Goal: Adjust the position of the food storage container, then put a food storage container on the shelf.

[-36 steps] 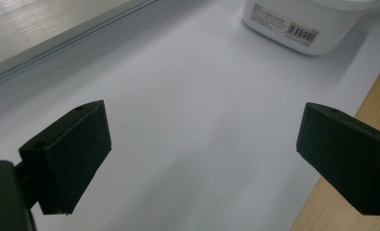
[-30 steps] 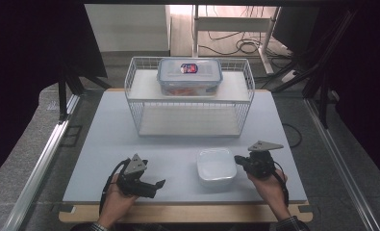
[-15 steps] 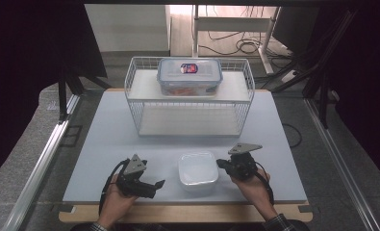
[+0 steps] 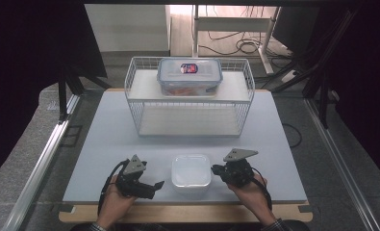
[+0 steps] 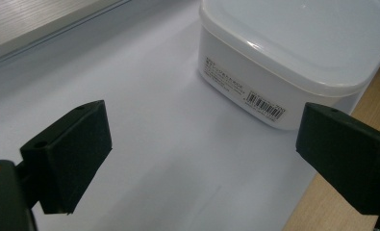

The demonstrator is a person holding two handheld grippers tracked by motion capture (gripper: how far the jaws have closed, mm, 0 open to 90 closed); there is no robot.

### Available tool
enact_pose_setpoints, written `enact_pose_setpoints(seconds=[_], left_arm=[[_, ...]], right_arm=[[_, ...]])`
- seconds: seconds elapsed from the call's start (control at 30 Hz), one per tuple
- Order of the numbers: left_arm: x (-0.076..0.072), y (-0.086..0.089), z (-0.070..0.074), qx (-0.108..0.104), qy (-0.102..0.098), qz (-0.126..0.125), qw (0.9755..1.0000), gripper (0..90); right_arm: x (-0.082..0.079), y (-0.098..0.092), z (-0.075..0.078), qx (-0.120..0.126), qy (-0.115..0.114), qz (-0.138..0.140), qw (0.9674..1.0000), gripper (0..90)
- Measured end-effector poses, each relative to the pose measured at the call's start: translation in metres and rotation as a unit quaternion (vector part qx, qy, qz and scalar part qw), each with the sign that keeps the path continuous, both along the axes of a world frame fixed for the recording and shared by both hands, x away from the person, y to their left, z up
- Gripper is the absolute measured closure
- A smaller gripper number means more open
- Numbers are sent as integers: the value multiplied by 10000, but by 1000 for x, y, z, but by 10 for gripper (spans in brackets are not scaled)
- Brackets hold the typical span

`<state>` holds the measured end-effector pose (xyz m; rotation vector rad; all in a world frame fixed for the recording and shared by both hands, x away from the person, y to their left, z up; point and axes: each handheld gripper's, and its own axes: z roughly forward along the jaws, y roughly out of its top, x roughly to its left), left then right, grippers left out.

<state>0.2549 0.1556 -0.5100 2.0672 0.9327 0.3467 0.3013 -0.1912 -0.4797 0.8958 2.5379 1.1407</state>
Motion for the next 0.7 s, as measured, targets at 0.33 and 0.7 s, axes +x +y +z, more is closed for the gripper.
enact_pose_setpoints(seconds=[0.33, 0.7], left_arm=[[2, 2, -2, 23, 69, 2, 10000, 51], [3, 3, -5, -38, 56, -80, 9999, 53]], right_arm=[[-2, -17, -3, 98, 0, 12, 10000, 397], [-1, -18, -4, 327, -141, 58, 9993, 168]])
